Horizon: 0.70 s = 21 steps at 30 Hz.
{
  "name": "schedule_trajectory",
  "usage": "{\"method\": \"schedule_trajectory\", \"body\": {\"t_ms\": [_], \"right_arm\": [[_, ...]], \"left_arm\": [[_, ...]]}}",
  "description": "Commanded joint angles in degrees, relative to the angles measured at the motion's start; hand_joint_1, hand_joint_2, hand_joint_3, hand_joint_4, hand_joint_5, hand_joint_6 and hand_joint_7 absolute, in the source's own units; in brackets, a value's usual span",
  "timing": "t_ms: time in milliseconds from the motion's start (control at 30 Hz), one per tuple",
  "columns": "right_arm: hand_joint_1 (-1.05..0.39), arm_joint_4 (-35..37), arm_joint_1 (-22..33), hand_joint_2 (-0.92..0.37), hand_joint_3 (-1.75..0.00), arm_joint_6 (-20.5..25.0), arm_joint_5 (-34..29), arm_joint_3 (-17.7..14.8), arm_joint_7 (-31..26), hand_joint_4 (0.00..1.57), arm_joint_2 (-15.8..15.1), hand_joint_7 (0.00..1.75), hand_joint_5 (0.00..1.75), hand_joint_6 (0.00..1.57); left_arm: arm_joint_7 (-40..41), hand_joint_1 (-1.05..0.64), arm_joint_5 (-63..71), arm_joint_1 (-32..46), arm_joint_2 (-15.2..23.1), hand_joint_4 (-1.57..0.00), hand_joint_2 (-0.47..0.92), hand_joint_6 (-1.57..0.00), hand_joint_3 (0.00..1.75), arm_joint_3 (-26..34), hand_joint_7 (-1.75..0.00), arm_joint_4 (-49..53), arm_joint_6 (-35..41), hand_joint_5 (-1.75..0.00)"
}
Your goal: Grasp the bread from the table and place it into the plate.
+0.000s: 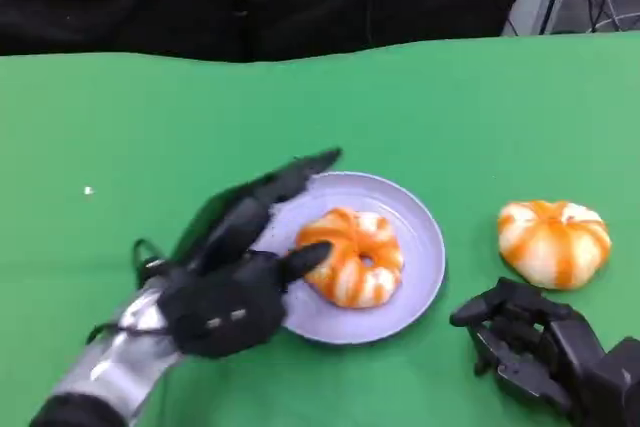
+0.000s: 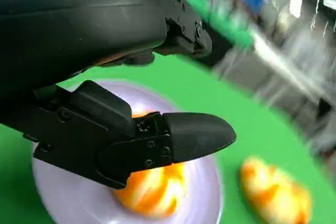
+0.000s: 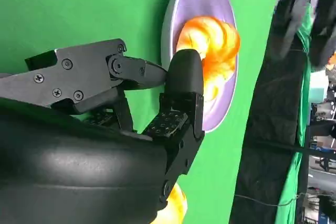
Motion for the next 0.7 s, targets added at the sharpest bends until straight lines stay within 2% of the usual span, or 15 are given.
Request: {"method": "schedule_trajectory", "body": {"t_ms": [33, 300, 333, 367, 433, 533, 700], "right_arm": [[-0.27, 0.8, 0.9, -0.92, -0.45, 0.7, -0.1, 0.1, 0.1, 0.67, -0.6, 0.98, 1.75, 0.78], [-0.27, 0.8, 0.8, -0.92, -0.45, 0.7, -0.1, 0.1, 0.1, 0.67, -0.6, 0.98, 1.75, 0.78], [-0.28, 1.2, 0.7, -0.92, -0.45, 0.7, 0.0, -0.1, 0.4, 0.67, -0.8, 0.98, 1.75, 0.78], [-0.28, 1.4, 0.5, -0.92, -0.45, 0.7, 0.1, -0.1, 0.6, 0.67, -1.0, 0.98, 1.75, 0.78], [-0.29, 1.7, 0.4, -0.92, -0.44, 0.8, -0.1, -0.2, 0.6, 0.67, -1.2, 0.98, 1.75, 0.78], [-0.29, 1.8, 0.4, -0.92, -0.44, 0.7, -0.3, -0.1, 0.4, 0.67, -1.3, 0.98, 1.75, 0.78], [-0.3, 1.9, 0.3, -0.92, -0.44, 0.6, -0.3, -0.1, 0.4, 0.67, -1.3, 0.98, 1.75, 0.78]], "left_arm": [[0.9, -0.85, -0.9, 0.7, 0.6, -0.52, 0.92, -0.44, 0.62, 1.6, -0.03, 0.3, -2.3, -0.06], [0.8, -0.85, -0.7, 0.6, 0.4, -0.53, 0.92, -0.44, 0.62, 2.0, -0.02, 0.6, -2.7, -0.04], [-1.4, -0.75, -5.4, 2.9, -0.1, -0.59, 0.89, -0.48, 0.58, 3.9, -0.04, -0.9, -4.1, -0.06], [-3.3, -0.55, -9.0, 4.6, -0.6, -0.72, 0.89, -0.56, 0.36, 5.3, -0.03, -2.1, -5.1, -0.06], [-8.1, -0.41, -14.9, 7.4, -0.5, -0.84, 0.91, -0.63, 0.14, 7.0, -0.02, -4.2, -6.8, -0.03], [-11.9, -0.39, -17.6, 8.8, -0.5, -0.87, 0.92, -0.65, 0.09, 7.9, -0.01, -5.6, -6.9, -0.02], [-14.0, -0.4, -18.1, 9.2, -1.0, -0.87, 0.92, -0.65, 0.09, 9.1, -0.01, -6.3, -6.5, -0.02]]}}
